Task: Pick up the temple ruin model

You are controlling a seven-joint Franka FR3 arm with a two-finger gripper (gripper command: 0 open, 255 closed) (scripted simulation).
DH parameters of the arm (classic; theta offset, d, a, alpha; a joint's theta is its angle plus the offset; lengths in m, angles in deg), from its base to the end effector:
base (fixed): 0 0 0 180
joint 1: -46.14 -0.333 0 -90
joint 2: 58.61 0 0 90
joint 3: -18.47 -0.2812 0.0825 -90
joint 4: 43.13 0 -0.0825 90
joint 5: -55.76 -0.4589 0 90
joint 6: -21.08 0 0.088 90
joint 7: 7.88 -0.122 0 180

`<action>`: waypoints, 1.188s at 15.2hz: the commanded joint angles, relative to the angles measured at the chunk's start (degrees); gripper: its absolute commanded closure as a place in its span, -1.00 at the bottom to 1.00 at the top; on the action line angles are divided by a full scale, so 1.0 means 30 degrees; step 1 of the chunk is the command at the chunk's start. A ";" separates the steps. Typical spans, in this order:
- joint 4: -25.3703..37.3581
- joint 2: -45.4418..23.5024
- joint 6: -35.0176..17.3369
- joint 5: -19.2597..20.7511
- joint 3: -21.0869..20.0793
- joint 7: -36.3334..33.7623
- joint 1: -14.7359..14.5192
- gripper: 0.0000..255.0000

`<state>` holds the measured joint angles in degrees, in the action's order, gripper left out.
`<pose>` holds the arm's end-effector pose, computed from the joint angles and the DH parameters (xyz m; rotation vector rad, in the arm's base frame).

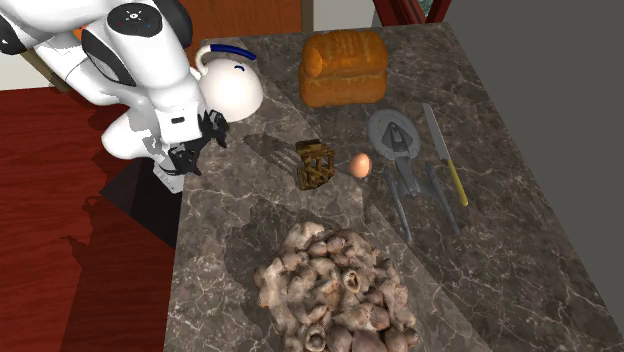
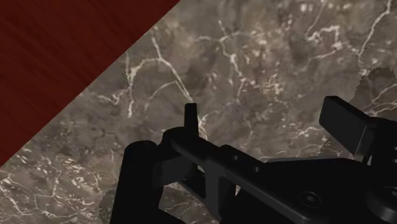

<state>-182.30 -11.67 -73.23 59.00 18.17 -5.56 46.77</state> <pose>0.4050 -0.0087 0.5313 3.0795 0.0560 0.0537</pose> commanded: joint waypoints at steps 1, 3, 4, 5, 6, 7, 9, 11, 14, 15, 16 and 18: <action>0.0000 0.0000 0.0000 0.0000 0.0000 0.0000 0.0000 -1.00; 0.1490 -0.1677 -0.0067 0.0066 0.0206 0.1181 -0.0481 -1.00; 0.2258 -0.2493 -0.0054 0.0078 0.0289 0.1771 -0.0720 -1.00; 0.3041 -0.3295 -0.0012 0.0081 0.0365 0.2356 -0.0963 -1.00; 0.3840 -0.4086 0.0058 0.0070 0.0423 0.2944 -0.1194 -1.00; 0.4653 -0.4866 0.0156 0.0052 0.0474 0.3527 -0.1428 -1.00; 0.6326 -0.6398 0.0428 -0.0012 0.0533 0.4690 -0.1871 -1.00; 0.8064 -0.7901 0.0798 -0.0101 0.0540 0.5839 -0.2285 -1.00; 1.0807 -1.0121 0.1529 -0.0256 0.0457 0.7525 -0.2854 -1.00; 1.1763 -1.0858 0.1819 -0.0308 0.0403 0.8073 -0.3028 -1.00; 1.2743 -1.1596 0.2133 -0.0359 0.0335 0.8614 -0.3195 -1.00; 1.4784 -1.3082 0.2833 -0.0446 0.0158 0.9668 -0.3511 -1.00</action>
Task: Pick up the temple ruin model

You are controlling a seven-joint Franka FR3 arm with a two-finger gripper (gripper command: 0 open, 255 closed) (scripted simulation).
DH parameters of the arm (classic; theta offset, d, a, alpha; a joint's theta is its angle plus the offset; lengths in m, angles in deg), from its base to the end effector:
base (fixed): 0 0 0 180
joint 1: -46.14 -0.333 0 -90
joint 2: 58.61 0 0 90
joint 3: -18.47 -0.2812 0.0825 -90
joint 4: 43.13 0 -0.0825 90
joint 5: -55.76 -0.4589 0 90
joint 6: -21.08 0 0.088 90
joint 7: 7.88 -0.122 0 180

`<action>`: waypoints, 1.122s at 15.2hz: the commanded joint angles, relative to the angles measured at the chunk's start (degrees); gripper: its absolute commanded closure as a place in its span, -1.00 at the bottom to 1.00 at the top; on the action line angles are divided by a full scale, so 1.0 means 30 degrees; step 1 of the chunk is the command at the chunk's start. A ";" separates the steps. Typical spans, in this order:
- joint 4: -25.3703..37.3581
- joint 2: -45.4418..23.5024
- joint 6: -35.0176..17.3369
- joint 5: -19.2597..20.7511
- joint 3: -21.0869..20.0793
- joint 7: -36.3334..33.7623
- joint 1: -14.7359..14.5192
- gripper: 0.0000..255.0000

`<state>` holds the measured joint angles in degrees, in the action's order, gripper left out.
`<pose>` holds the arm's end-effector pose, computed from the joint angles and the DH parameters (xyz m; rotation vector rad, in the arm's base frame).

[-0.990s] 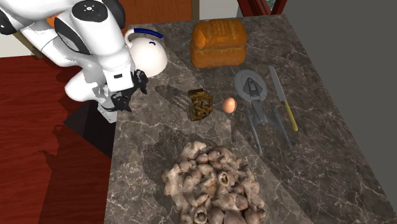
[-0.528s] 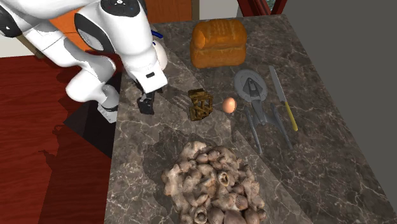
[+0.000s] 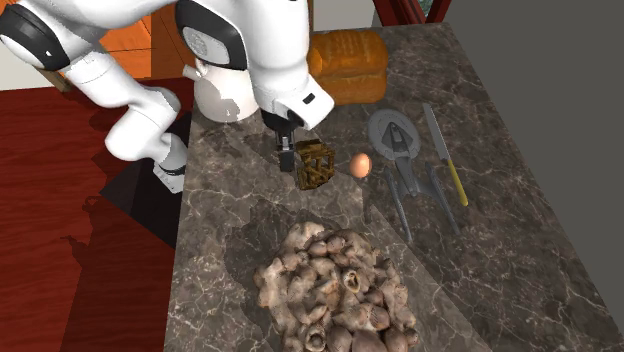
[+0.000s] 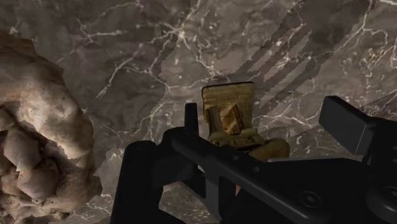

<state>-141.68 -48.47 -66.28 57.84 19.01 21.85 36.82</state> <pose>0.5679 0.0827 0.5960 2.9372 1.0241 -0.0378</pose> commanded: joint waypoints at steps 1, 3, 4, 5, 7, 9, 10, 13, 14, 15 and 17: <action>0.2312 -0.1569 0.0902 -0.0094 -0.0230 0.1043 -0.0348 -1.00; 0.4568 -0.3110 0.1763 -0.0136 -0.0482 0.2035 -0.0647 -1.00; 0.5631 -0.3816 0.2186 -0.0140 -0.0614 0.2460 -0.0776 -1.00; 0.5211 -0.3697 0.1886 -0.0143 -0.0618 0.2455 -0.0768 -1.00; 0.4404 -0.3478 0.1298 -0.0150 -0.0616 0.2444 -0.0763 -1.00; 0.3636 -0.3285 0.0723 -0.0156 -0.0613 0.2433 -0.0760 -1.00; 0.3266 -0.3198 0.0440 -0.0159 -0.0612 0.2428 -0.0758 -1.00; 0.2695 -0.3070 -0.0003 -0.0162 -0.0610 0.2420 -0.0756 -1.00; 0.2689 -0.3087 -0.0027 -0.0162 -0.0608 0.2423 -0.0755 1.00; 0.2683 -0.3078 -0.0024 -0.0162 -0.0607 0.2426 -0.0753 1.00; 0.2710 -0.3092 -0.0011 -0.0162 -0.0607 0.2427 -0.0753 1.00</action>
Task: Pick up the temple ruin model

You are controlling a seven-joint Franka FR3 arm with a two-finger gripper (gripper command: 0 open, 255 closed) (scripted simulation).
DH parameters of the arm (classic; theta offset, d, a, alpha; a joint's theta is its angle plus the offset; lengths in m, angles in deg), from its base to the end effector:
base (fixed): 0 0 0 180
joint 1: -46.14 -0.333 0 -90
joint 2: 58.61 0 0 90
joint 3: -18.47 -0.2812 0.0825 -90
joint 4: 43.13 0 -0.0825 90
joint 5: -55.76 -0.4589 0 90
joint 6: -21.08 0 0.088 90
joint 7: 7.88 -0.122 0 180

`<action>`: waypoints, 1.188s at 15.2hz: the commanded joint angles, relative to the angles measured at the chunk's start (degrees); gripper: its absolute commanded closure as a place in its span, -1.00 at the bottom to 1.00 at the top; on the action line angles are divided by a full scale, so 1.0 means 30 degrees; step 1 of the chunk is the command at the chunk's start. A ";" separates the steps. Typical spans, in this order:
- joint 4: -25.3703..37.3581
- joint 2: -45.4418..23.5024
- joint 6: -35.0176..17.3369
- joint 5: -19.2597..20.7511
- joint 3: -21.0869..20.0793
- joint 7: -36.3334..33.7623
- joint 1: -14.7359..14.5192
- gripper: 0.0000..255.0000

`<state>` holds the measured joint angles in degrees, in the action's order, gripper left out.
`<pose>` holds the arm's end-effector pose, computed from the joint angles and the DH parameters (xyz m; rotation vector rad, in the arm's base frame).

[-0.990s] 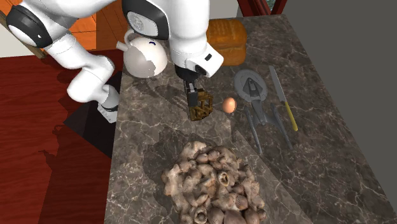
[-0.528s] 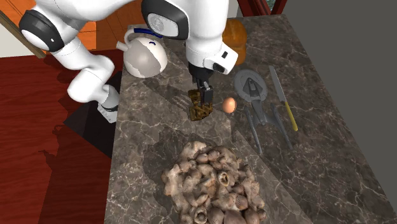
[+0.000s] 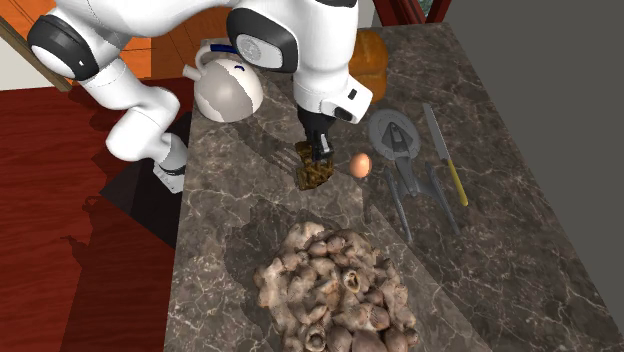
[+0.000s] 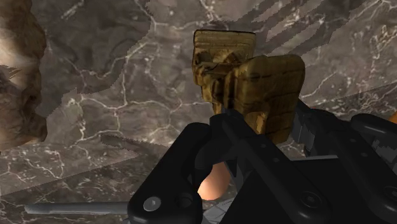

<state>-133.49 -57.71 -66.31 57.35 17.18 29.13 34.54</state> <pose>0.6049 0.1349 0.5772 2.8302 1.3154 -0.0643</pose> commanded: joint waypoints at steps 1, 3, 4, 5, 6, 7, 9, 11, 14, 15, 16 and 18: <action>-0.0030 -0.0008 -0.0003 0.0002 0.0004 -0.0003 0.0003 1.00; -0.0037 -0.0004 -0.0007 0.0002 0.0005 -0.0001 0.0004 1.00; -0.0018 -0.0015 0.0000 0.0003 0.0008 0.0004 0.0006 1.00; -0.0041 -0.0003 -0.0011 0.0003 0.0010 0.0008 0.0009 1.00; -0.0030 0.0005 0.0009 0.0002 0.0002 -0.0006 0.0003 1.00; 0.0323 -0.0071 0.0288 0.0004 0.0000 -0.0001 0.0002 1.00; 0.1067 -0.0247 0.0855 0.0009 -0.0003 0.0010 -0.0001 1.00; 0.1843 -0.0445 0.1433 0.0015 -0.0006 0.0020 -0.0004 1.00; 0.3083 -0.0793 0.2325 0.0026 -0.0011 0.0036 -0.0010 1.00; 0.3520 -0.0924 0.2631 0.0031 -0.0013 0.0041 -0.0012 1.00; 0.3970 -0.1063 0.2941 0.0036 -0.0015 0.0047 -0.0015 1.00; 0.4912 -0.1368 0.3578 0.0047 -0.0019 0.0058 -0.0021 1.00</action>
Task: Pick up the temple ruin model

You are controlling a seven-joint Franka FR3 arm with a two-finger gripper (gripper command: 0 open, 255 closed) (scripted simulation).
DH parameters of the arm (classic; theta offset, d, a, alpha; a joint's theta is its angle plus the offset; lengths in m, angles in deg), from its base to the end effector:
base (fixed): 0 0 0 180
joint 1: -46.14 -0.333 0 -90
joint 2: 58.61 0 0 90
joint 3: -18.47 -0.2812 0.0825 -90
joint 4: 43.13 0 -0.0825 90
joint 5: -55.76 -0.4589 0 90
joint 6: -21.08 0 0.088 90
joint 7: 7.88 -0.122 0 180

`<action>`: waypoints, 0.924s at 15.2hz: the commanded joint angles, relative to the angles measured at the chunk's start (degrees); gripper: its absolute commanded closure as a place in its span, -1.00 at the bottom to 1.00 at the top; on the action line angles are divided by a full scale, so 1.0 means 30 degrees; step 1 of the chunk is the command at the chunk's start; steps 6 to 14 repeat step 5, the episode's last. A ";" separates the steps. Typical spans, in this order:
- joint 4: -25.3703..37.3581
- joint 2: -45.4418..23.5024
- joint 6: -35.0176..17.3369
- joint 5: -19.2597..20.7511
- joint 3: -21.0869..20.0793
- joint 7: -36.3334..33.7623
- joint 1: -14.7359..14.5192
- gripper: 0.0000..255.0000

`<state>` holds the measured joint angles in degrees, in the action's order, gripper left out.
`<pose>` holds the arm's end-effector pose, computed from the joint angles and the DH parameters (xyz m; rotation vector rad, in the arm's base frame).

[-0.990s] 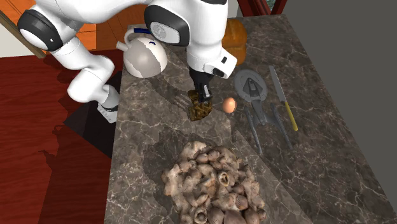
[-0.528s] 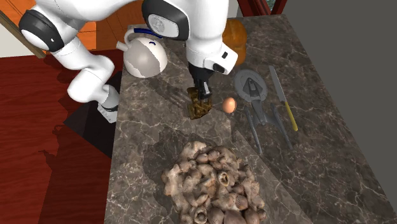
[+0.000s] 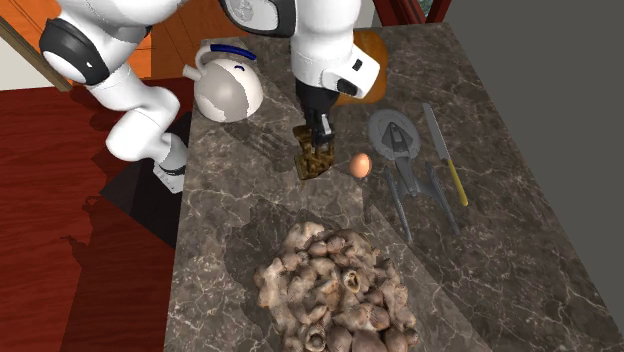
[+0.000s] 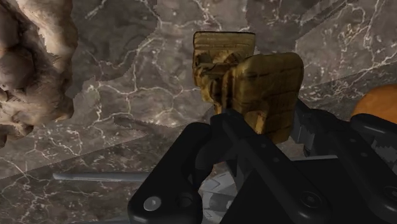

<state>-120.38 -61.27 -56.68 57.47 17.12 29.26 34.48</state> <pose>0.6013 0.1344 0.6465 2.8308 1.3146 -0.0665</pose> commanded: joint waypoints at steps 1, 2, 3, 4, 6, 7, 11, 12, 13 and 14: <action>0.1037 -0.0347 0.0694 0.0013 -0.0002 0.0018 -0.0004 1.00; 0.1550 -0.0525 0.1029 0.0020 -0.0004 0.0024 -0.0008 1.00; 0.2082 -0.0715 0.1372 0.0028 -0.0007 0.0029 -0.0012 1.00; 0.2151 -0.0736 0.1419 0.0029 -0.0007 0.0031 -0.0013 1.00; 0.2160 -0.0742 0.1423 0.0029 -0.0007 0.0030 -0.0013 1.00; 0.2160 -0.0742 0.1423 0.0029 -0.0007 0.0030 -0.0013 1.00; 0.2160 -0.0742 0.1423 0.0029 -0.0007 0.0030 -0.0013 1.00; 0.2160 -0.0742 0.1423 0.0029 -0.0007 0.0030 -0.0013 1.00; 0.2160 -0.0742 0.1423 0.0029 -0.0007 0.0030 -0.0013 1.00; 0.2160 -0.0742 0.1423 0.0029 -0.0007 0.0030 -0.0013 1.00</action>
